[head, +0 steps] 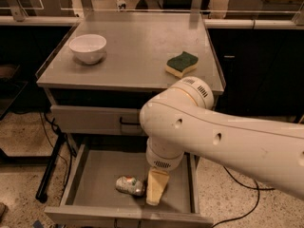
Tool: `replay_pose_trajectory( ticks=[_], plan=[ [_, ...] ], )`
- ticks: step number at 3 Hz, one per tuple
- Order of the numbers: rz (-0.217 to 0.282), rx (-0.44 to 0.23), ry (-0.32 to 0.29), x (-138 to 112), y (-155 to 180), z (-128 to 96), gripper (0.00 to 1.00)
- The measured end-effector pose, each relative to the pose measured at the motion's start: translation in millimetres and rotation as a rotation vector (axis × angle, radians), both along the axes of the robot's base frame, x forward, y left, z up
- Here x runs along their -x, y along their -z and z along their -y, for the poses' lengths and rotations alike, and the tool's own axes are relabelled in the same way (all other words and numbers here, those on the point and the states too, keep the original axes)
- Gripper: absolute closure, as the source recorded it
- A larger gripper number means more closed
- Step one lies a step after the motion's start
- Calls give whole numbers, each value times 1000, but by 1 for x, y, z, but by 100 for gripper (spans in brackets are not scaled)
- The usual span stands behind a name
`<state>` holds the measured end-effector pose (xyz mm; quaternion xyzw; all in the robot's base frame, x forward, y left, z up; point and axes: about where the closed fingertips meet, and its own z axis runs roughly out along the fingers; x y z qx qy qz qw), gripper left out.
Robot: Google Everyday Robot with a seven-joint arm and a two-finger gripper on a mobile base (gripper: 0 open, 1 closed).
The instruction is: Pick 7up can from middle drawer and place on counter
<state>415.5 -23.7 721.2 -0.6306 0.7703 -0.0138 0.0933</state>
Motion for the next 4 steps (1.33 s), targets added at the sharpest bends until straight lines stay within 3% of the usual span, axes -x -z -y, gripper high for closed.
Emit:
replay_pose_trajectory(
  ticks=[2,3,4],
  plan=[
    [-40,-97,51,-34,42,-35,0],
    [-45,-104,56,-36,46,-38,0],
    [-84,-131,67,-28,64,-39,0]
  ],
)
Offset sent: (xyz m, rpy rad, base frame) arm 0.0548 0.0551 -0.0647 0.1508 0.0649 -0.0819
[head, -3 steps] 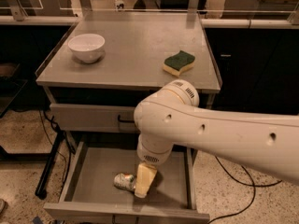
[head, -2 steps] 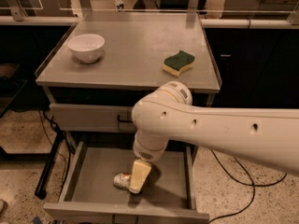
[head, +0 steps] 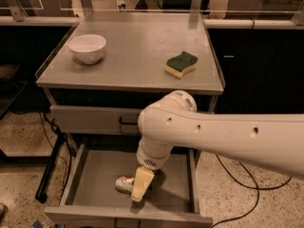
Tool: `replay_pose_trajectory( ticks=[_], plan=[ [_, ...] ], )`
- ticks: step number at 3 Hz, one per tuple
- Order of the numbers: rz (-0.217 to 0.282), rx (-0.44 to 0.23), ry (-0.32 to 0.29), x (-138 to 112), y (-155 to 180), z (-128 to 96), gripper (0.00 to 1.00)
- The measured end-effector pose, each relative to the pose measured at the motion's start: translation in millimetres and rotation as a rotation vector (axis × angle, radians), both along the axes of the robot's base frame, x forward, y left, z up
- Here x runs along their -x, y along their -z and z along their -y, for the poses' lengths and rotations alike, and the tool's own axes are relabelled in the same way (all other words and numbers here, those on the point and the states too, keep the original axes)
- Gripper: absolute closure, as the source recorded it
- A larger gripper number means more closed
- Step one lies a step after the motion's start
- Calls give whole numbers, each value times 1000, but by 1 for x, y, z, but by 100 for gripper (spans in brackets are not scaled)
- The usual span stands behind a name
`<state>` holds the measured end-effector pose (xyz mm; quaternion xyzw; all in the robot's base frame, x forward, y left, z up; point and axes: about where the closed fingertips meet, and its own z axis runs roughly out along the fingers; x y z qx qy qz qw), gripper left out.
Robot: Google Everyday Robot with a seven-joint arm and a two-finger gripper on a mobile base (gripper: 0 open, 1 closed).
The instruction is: Pick 7up can from middle drawer and place on counter
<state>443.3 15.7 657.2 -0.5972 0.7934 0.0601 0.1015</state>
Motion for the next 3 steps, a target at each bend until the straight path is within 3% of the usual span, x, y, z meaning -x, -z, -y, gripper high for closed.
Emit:
replay_pose_trajectory(
  ticks=[1,3],
  plan=[
    [-23,-18,18,-6,33,-12,0],
    [-78,-64,86,-33,86,-15,0]
  ],
)
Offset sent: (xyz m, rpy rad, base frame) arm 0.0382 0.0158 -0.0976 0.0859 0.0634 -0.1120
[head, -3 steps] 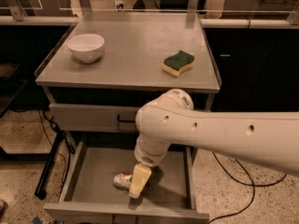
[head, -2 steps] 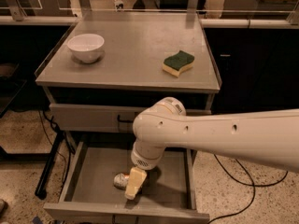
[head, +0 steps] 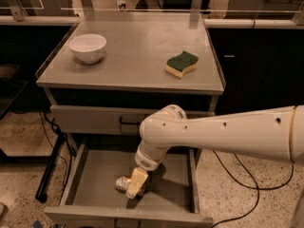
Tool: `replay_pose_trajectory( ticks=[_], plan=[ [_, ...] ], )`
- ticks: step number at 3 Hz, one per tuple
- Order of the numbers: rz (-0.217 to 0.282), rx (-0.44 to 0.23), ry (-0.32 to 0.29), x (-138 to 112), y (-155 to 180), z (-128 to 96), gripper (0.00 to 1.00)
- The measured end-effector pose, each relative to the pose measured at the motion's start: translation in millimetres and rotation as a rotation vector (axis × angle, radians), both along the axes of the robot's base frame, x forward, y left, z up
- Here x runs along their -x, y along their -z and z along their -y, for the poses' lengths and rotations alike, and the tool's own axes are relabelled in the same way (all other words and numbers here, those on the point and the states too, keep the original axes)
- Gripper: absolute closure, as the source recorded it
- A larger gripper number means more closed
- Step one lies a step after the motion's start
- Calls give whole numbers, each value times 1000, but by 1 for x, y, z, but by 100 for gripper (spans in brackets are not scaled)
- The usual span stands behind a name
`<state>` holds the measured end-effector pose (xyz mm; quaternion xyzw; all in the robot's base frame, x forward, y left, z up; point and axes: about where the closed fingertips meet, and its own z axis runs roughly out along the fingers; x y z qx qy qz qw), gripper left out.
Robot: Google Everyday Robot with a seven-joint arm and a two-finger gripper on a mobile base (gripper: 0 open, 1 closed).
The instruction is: Pick 7up can from middle drawer and place on counter
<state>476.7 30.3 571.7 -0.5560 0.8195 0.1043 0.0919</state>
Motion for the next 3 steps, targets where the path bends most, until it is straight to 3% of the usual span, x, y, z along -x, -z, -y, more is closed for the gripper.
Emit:
replay_pose_trajectory(
  ticks=[1,2,3],
  plan=[
    [-6,-1,1,0,3,0,0],
    [1,-26,42,-2,21,4,0],
    [33,-79,100,-31,58,11,0]
  ],
)
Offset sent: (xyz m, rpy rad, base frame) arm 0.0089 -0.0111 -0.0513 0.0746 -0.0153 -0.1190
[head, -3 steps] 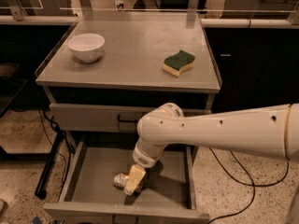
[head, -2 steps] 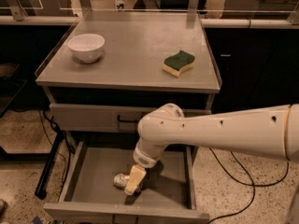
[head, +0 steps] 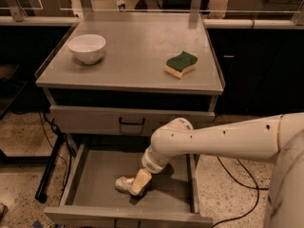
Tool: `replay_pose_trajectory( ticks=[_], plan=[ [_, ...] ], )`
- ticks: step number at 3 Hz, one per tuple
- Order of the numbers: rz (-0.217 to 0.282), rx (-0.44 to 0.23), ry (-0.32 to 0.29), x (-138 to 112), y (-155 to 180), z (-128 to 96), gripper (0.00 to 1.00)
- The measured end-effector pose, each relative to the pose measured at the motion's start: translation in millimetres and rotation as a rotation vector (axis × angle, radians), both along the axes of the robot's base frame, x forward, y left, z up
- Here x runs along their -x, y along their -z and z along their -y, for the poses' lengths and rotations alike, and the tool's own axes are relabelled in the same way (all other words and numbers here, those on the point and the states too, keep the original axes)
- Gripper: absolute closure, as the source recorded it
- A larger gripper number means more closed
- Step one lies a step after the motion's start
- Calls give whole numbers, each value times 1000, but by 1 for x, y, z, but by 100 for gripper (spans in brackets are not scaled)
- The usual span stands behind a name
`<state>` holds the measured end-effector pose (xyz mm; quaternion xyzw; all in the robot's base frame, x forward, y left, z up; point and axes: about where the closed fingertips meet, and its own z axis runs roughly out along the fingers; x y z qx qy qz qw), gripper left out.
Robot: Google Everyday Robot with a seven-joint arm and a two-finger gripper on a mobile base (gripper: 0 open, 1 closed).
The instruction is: Pick 7up can from middle drawer and place on counter
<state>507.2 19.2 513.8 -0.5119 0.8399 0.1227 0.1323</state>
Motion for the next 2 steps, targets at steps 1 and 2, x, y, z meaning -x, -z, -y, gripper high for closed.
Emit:
replay_pose_trajectory(
  ticks=[1,2],
  plan=[
    [-1,-2,1,0,2,0,0],
    [-28,-7,-14,4,14,-2,0]
  ],
)
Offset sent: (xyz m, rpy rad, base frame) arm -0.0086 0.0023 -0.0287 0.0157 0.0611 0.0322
